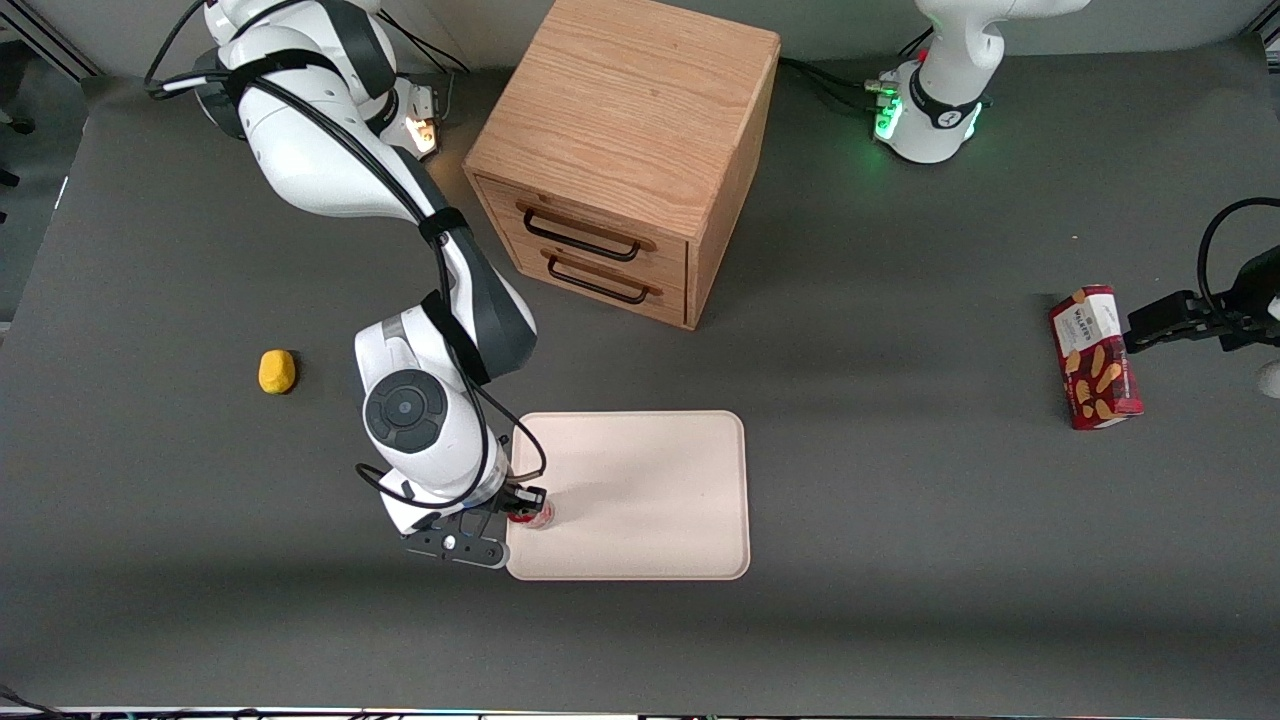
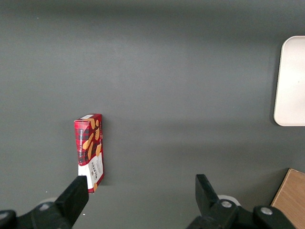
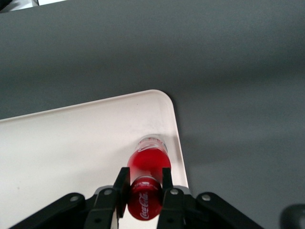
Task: Place coke bottle on tray
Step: 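Lower the bottle onto the tray and open the right gripper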
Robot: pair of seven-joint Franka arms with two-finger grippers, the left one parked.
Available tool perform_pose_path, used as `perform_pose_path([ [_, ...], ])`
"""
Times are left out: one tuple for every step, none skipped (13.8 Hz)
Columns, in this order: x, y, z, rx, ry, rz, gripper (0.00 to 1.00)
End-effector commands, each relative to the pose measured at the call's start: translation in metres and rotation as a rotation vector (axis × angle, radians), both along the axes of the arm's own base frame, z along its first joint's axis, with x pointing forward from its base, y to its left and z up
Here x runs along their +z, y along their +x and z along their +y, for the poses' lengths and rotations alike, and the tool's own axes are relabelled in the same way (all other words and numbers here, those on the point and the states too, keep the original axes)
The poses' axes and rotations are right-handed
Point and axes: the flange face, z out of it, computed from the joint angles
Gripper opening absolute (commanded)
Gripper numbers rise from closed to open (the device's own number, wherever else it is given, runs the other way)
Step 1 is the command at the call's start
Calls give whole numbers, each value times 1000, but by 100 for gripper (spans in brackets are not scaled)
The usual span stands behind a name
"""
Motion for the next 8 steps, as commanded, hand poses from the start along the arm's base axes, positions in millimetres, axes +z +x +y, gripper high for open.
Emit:
perform_pose_path([
  [6, -2, -2, 13, -2, -11, 12],
  [6, -2, -3, 4, -2, -13, 52],
  [6, -1, -1, 1, 4, -20, 99],
  [6, -1, -2, 0, 3, -21, 100],
  [8, -1, -3, 1, 4, -22, 100],
  [11, -1, -2, 6, 5, -26, 100],
  [18, -1, -4, 4, 6, -29, 100],
  [31, -4, -4, 2, 9, -29, 100],
])
